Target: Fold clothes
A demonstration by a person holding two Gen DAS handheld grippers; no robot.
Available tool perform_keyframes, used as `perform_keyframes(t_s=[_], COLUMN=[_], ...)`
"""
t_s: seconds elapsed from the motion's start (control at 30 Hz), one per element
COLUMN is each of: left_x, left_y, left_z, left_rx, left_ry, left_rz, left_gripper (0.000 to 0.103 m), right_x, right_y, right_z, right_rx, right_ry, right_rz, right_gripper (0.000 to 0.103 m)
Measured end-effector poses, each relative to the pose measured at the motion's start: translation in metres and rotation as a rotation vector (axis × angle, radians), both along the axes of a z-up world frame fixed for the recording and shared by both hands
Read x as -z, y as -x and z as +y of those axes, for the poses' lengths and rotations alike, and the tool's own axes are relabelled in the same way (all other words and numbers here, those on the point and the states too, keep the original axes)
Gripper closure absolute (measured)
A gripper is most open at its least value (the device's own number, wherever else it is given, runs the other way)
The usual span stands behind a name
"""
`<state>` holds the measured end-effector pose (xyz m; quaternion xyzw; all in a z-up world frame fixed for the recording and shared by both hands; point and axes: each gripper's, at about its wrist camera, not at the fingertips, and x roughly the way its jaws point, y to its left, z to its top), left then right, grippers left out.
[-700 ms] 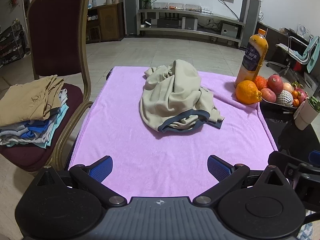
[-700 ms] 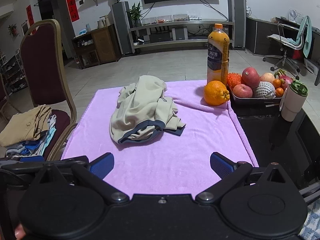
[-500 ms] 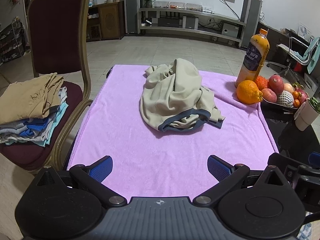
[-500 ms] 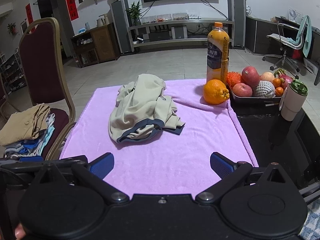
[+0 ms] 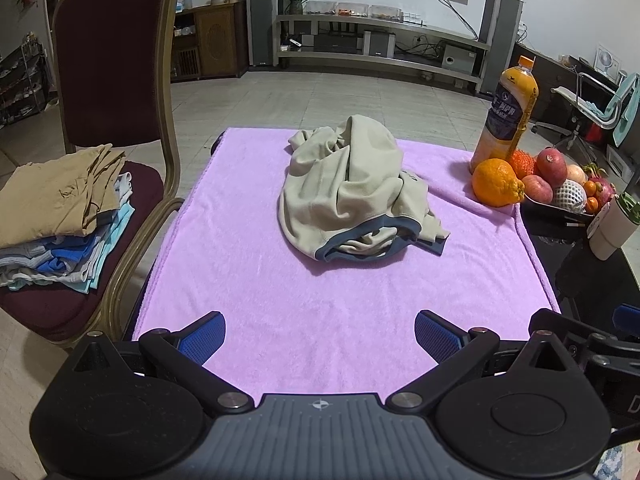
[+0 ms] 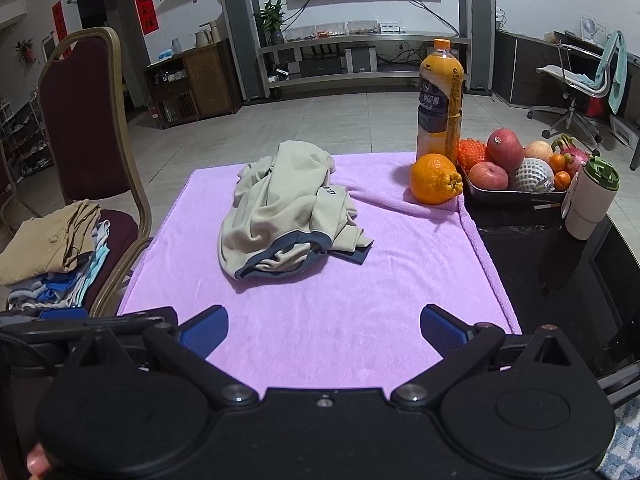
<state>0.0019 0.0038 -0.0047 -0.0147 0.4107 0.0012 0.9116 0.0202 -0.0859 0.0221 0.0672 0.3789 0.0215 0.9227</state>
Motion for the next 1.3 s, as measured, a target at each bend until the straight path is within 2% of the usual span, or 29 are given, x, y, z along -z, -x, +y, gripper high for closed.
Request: perform_keyframes(t_s=[1.3], left_x=[0.0014], left_y=[-0.0023], left_z=[0.0008], left_rx=[-0.015], left_ry=[-0.011], left_rz=[0.007], left_gripper=[0.000], right_x=[0.0025], right_y=[-0.0016], right_z=[0.0004], right_rx=[-0.005], right_ry=[-0.004], right_rz=[0.013], right_gripper=[0.000])
